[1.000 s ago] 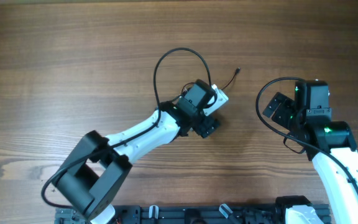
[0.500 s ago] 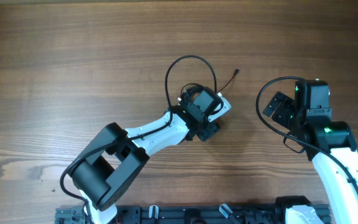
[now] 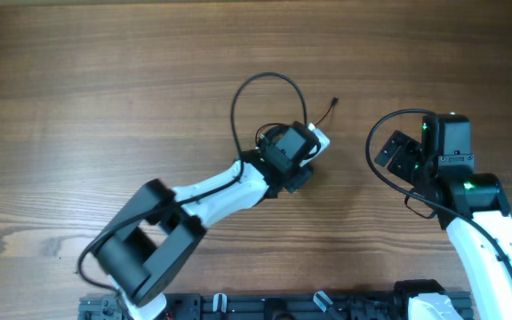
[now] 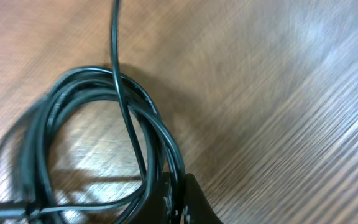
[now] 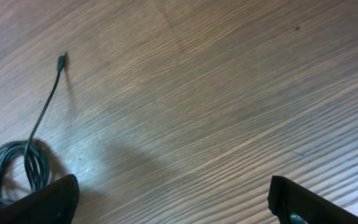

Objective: Untangle cables

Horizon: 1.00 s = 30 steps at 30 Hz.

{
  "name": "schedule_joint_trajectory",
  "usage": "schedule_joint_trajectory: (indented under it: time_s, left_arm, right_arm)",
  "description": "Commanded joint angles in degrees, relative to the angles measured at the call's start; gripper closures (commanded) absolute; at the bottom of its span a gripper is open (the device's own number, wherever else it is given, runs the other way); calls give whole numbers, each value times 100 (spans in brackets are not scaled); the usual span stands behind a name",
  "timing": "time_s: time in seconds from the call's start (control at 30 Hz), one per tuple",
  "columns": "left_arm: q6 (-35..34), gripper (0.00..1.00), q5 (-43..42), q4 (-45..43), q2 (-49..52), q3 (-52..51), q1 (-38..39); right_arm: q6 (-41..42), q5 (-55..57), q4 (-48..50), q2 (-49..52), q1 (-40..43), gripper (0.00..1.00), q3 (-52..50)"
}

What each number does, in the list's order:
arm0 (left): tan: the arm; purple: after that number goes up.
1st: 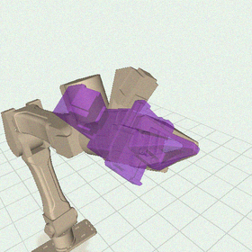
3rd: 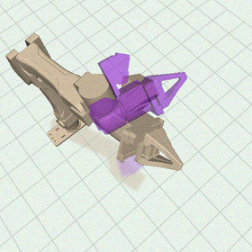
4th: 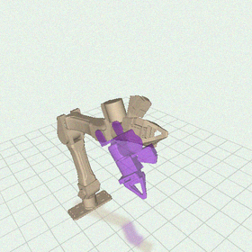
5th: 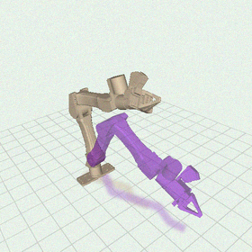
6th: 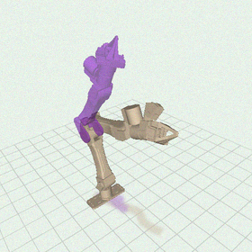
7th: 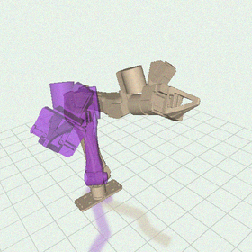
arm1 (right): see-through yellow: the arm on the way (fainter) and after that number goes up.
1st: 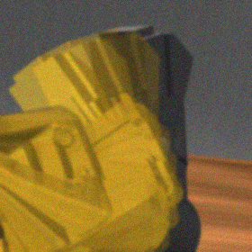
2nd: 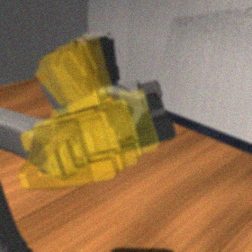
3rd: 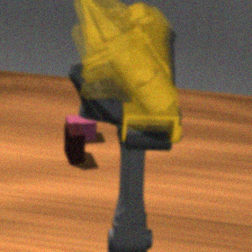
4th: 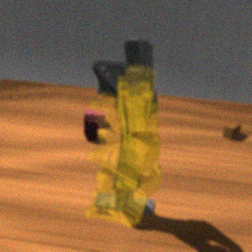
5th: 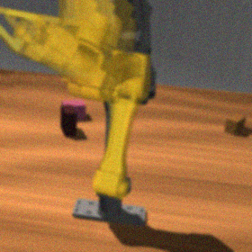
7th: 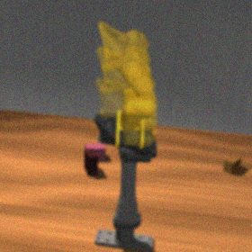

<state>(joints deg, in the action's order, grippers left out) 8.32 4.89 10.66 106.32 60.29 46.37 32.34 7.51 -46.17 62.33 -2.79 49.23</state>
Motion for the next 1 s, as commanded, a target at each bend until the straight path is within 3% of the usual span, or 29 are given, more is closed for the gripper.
schedule_joint_trajectory:
  time_s: [0.0, 0.17, 0.33, 0.5, 0.6, 0.7, 0.77, 0.87, 0.97]
  left_arm:
    - [-1681, 96, -540, -33, -918, 59, -352]
    - [-2741, 96, -2667, -44, -1674, 59, -1207]
    - [-2898, 96, -4345, -85, -1858, 59, -1725]
    - [-2896, 96, -4579, -83, -1858, 59, -1836]
    - [-2887, 96, -4570, -61, -1860, 59, -1904]
    - [-2809, 96, -3960, 343, -1858, 59, -2028]
    - [-2811, 96, -3058, 874, -1858, 59, -2092]
    - [-3073, 96, -997, 2015, -1858, 59, -2105]
    - [-3324, 96, -20, 2715, -1858, 59, -2111]
  right_arm:
    - [-105, -457, 85, 46, 28, 0, 129]
    - [-1294, -1355, 337, 48, 28, 0, 129]
    - [-1937, -2546, 651, 74, 28, 0, 127]
    - [-1908, -2931, 737, 452, 11, 1, 116]
    - [-1908, -3506, 737, 811, 2, 8, 116]
    - [-1904, -3609, 758, 1204, -22, 18, 116]
    - [-1956, -3589, 809, 1493, -107, 22, 116]
    - [-2037, -3587, 986, 1943, -339, 27, 116]
    - [-2037, -3567, 1305, 2374, -710, 27, 116]
